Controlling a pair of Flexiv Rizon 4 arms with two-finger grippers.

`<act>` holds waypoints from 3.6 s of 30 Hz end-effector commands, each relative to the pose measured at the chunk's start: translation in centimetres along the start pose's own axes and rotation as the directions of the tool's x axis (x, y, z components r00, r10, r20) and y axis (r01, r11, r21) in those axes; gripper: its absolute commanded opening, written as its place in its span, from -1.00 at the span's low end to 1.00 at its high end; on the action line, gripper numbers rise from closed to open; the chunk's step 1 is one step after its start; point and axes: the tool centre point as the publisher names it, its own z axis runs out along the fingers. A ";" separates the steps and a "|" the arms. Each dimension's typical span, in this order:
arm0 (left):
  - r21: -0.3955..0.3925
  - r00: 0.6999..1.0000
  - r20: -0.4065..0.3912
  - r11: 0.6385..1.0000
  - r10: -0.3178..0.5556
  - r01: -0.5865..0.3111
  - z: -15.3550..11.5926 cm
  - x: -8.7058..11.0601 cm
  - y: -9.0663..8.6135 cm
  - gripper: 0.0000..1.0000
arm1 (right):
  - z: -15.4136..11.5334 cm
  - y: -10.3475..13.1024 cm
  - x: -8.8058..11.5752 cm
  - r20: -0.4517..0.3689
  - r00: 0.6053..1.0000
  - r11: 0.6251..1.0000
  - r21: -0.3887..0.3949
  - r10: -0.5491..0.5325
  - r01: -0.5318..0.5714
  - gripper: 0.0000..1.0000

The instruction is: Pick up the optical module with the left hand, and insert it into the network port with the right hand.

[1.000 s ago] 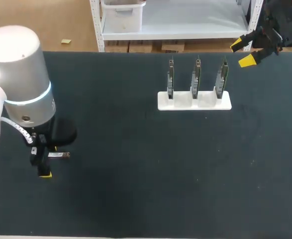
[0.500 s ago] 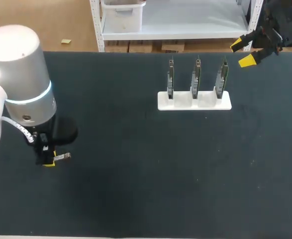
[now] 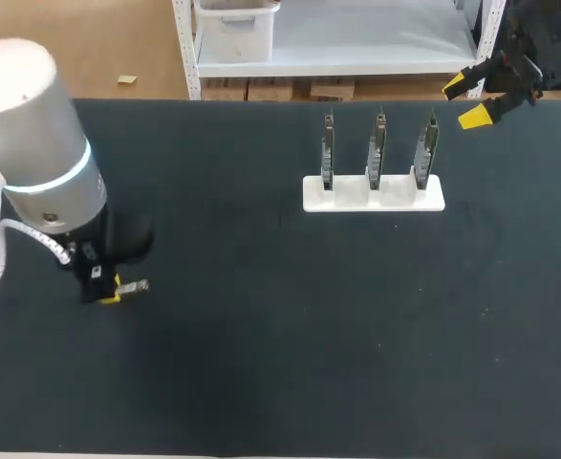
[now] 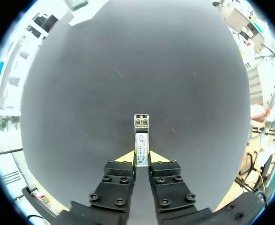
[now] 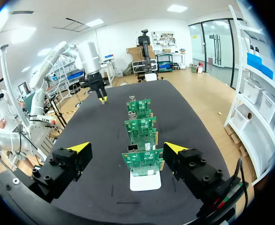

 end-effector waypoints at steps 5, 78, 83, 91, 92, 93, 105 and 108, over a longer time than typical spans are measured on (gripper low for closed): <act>-0.094 0.964 0.263 0.993 -0.047 0.074 -4.7 -2.0 2.5 -1.00 | 0.0 0.1 0.0 0.001 1.000 1.000 0.002 -0.001 0.001 1.00; -0.027 0.174 0.983 0.989 0.052 -0.145 -17.9 -46.4 14.7 -1.00 | 0.0 0.1 0.0 0.001 1.000 1.000 0.002 -0.001 0.001 1.00; -0.004 0.166 0.986 0.990 0.028 -0.141 -17.5 -47.2 14.5 -1.00 | 0.0 0.1 0.0 0.001 1.000 1.000 0.002 -0.001 0.001 1.00; 0.051 0.160 0.987 0.990 -0.029 -0.131 -16.4 -48.3 14.7 -1.00 | 0.0 0.1 0.0 0.001 1.000 1.000 0.002 -0.001 0.001 1.00; 0.054 0.161 0.986 0.990 -0.032 -0.131 -16.2 -48.4 14.7 -1.00 | 0.0 0.1 0.0 0.001 1.000 1.000 0.002 -0.001 0.001 1.00; 0.058 0.168 0.985 0.989 -0.035 -0.134 -15.9 -48.6 14.7 -1.00 | 0.0 0.1 0.0 0.001 1.000 1.000 0.002 -0.001 0.001 1.00; 0.077 0.152 0.987 0.981 -0.051 -0.176 -14.8 -50.4 14.6 -1.00 | 0.0 0.1 0.0 0.001 1.000 1.000 0.002 -0.001 0.001 1.00; 0.079 0.151 0.987 0.982 -0.053 -0.171 -14.7 -50.6 14.6 -1.00 | 0.0 0.1 0.0 0.001 1.000 1.000 0.002 -0.001 0.001 1.00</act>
